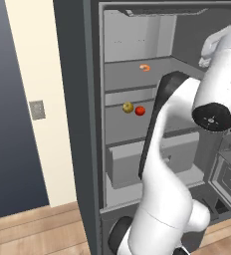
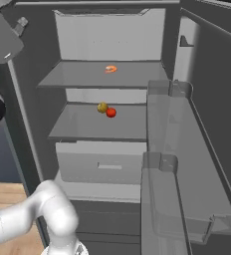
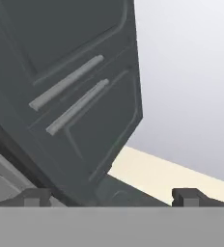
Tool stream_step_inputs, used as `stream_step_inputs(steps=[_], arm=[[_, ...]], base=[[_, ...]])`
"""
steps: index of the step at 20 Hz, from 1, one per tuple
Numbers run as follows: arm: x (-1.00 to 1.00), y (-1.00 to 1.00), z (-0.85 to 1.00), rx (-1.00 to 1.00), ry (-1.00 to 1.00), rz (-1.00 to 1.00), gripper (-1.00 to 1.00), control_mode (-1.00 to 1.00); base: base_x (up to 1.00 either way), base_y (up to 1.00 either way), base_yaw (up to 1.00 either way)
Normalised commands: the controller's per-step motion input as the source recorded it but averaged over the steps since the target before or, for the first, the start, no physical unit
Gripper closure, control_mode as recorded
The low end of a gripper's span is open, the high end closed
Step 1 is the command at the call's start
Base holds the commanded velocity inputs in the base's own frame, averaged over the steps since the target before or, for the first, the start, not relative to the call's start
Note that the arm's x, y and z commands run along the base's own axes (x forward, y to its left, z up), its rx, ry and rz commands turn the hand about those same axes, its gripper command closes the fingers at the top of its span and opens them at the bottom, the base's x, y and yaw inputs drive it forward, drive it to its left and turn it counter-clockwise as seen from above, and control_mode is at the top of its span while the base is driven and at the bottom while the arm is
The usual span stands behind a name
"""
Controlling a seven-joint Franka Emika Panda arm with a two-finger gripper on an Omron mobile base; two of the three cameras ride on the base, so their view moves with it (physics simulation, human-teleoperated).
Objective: Transport the fish and tomato to the fridge. Place the fish on the rack containing meat and place the tomato on the rack containing the vegetable, ensuring meats and vegetables are on different racks.
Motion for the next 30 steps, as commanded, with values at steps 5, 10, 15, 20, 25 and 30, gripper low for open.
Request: stream_step_inputs(steps=[5, 10, 15, 20, 25, 30], arm=[[0.28, 0.44, 0.90, 0.42, 0.02, 0.12, -1.00, -1.00], [0.08, 0.32, -0.05, 0.90, -0.10, 0.21, -1.00, -1.00], [-0.35, 0.12, -0.80, 0.94, -0.32, 0.17, -1.00, -1.00], [-0.64, -0.36, -1.00, 0.61, -0.25, 0.22, -1.00, -1.00], [0.57, -0.49, -1.00, 0.28, -0.07, 0.28, -1.00, -1.00], [1.00, -0.04, -1.00, 0.17, 0.05, 0.38, -1.00, -1.00]], base=[[0.00, 0.00, 0.00], [0.00, 0.00, 0.00], [0.00, 0.00, 0.00], [0.00, 0.00, 0.00], [0.00, 0.00, 0.00], [0.00, 0.00, 0.00]])
